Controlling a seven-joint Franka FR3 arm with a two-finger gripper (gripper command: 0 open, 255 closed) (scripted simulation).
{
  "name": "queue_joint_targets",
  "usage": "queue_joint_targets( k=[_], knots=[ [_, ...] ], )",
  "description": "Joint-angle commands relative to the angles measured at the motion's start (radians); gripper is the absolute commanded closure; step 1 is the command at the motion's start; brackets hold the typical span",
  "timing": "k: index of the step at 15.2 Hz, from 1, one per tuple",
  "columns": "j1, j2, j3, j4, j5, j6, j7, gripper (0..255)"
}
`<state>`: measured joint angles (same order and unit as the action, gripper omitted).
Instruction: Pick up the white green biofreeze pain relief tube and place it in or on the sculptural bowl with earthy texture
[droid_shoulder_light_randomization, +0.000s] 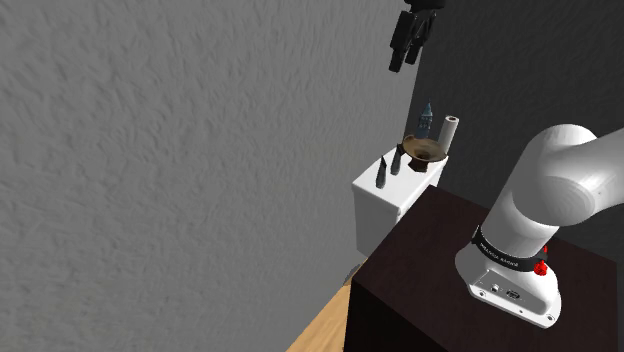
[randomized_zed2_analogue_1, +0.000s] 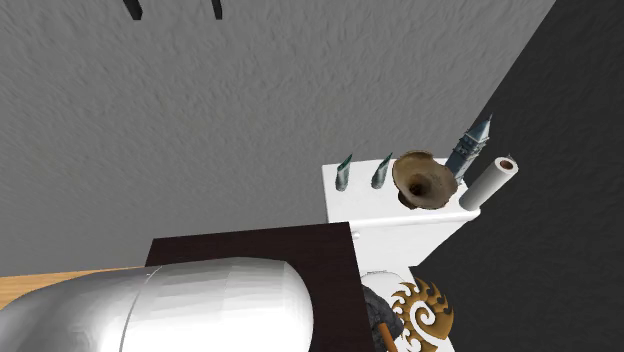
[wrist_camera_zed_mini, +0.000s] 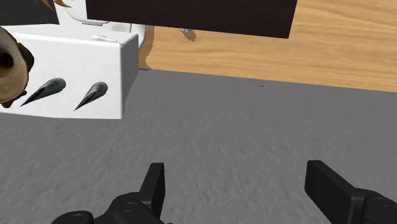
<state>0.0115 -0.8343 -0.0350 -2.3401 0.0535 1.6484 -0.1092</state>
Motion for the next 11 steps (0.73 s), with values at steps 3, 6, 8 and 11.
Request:
queue_joint_targets(
  k=[3,6,8,11],
  knots=[
    [-0.017,0.055,-0.011,-0.010,-0.002,0.044,0.017,0],
    [-0.042,0.143,-0.029,-0.018,-0.004,0.109,0.041,0],
    [-0.058,0.203,-0.042,-0.019,-0.004,0.150,0.057,0],
    [-0.080,0.297,-0.062,-0.016,-0.002,0.209,0.080,0]
  ],
)
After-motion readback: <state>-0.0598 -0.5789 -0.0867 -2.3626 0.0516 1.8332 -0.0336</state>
